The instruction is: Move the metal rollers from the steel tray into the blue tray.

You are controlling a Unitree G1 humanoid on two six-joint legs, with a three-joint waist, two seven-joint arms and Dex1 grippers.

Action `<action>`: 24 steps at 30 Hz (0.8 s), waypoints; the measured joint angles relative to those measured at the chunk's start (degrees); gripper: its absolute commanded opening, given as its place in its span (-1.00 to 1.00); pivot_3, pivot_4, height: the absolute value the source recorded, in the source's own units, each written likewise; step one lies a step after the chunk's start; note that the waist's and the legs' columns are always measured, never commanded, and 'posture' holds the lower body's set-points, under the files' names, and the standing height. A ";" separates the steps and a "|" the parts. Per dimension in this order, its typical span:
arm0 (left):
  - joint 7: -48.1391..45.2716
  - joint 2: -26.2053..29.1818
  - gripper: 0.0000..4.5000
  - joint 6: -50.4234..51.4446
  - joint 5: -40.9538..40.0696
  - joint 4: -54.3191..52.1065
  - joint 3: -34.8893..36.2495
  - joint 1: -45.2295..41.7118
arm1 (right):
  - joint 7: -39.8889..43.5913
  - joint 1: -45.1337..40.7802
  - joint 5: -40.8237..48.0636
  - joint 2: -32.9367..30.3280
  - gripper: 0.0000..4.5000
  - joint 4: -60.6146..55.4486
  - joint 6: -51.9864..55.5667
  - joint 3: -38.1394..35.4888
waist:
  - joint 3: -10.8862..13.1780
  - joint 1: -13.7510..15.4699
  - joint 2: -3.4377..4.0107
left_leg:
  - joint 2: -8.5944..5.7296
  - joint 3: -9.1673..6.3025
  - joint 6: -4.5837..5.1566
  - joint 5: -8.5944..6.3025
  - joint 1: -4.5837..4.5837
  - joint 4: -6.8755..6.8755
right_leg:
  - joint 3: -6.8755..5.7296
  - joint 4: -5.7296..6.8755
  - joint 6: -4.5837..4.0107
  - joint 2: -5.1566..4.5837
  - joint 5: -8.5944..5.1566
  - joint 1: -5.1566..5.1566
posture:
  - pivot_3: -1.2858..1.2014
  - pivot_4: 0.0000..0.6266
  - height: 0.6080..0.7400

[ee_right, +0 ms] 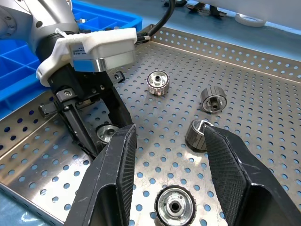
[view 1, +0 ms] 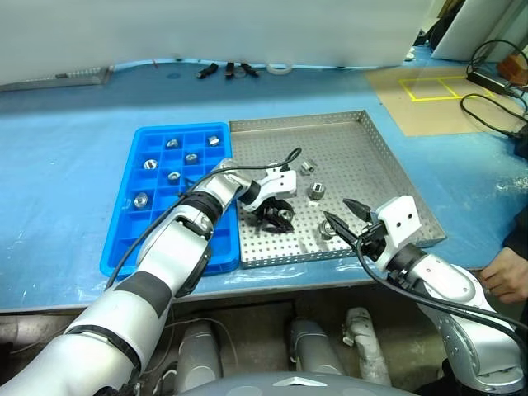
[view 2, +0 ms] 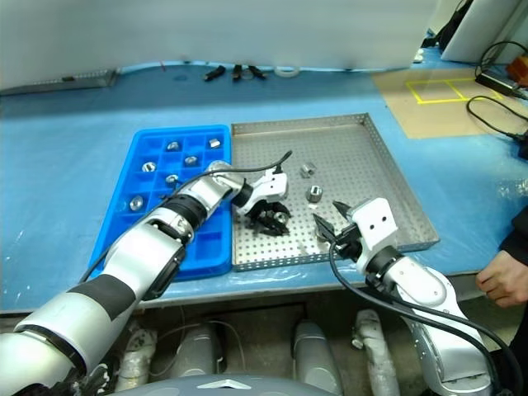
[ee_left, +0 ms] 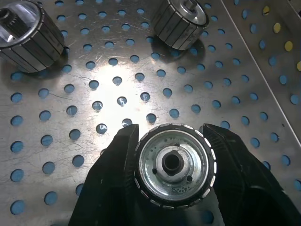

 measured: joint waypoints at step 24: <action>-8.15 14.13 -0.20 16.95 -14.60 -21.21 14.49 -1.38 | 9.45 -23.60 5.00 -3.90 0.05 10.43 1.16 5.31 | 0.12 1.61 0.14 | 0.07 0.12 -0.09 0.05 -0.16 -0.20 | -0.04 0.07 -0.03 0.06 -0.01 -0.32 | -0.04 -0.52 1.00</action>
